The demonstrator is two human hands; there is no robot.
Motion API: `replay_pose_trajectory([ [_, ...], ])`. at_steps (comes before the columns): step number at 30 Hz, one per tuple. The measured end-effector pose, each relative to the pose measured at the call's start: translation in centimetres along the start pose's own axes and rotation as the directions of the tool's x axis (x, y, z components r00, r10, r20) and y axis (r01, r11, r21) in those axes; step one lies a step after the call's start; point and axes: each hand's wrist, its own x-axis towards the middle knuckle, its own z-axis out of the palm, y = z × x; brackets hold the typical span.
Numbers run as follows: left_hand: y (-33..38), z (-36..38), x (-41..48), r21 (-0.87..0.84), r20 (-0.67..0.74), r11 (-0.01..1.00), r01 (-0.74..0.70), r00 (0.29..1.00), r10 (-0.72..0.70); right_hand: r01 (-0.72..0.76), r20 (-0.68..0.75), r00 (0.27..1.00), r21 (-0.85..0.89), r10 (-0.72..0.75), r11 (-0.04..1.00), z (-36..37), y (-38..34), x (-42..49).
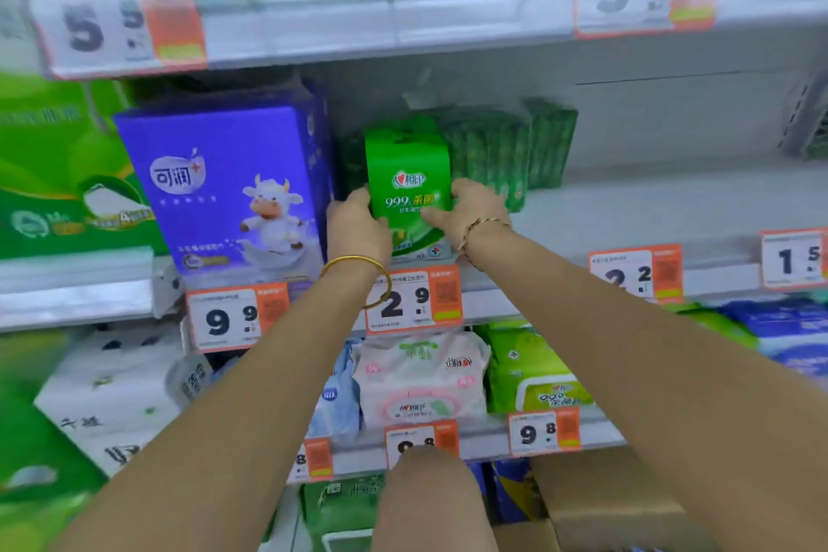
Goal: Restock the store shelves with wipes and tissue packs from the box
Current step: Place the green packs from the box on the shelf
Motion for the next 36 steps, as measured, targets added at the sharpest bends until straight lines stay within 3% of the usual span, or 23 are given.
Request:
replay_pose_trajectory([
  [16, 1.8, -0.5, -1.6, 0.081, 0.024, 0.994, 0.069, 0.997, -0.071, -0.059, -0.005, 0.998, 0.003, 0.059, 0.998, 0.5, -0.8, 0.6],
  [19, 3.2, -0.8, -4.4, 0.116, -0.041, 0.990, -0.080, 0.995, 0.086, -0.029, -0.038, 0.999, 0.041, 0.030, 0.999, -0.7, -0.7, -0.2],
  [23, 5.1, -0.1, -8.5, 0.020, -0.069, 0.954, -0.298, 0.952, 0.298, 0.102, -0.172, 0.983, 0.194, -0.069, 0.976, -3.8, 2.2, -3.8],
  [26, 6.0, 2.4, -12.2, -0.107, 0.008, 0.920, -0.378, 0.925, 0.381, 0.113, -0.174, 0.982, 0.223, -0.075, 0.968, -5.5, 6.5, -9.0],
  [31, 6.3, 10.0, -19.1, -0.139, 0.317, 0.904, -0.404, 0.847, 0.427, -0.161, 0.027, 0.987, 0.140, 0.158, 0.977, -5.9, 16.5, -15.1],
  [36, 6.0, 16.7, -23.3, -0.052, 0.667, 0.914, -0.402, 0.668, 0.331, -0.387, 0.135, 0.915, 0.023, 0.381, 0.922, -6.2, 25.5, -17.7],
])
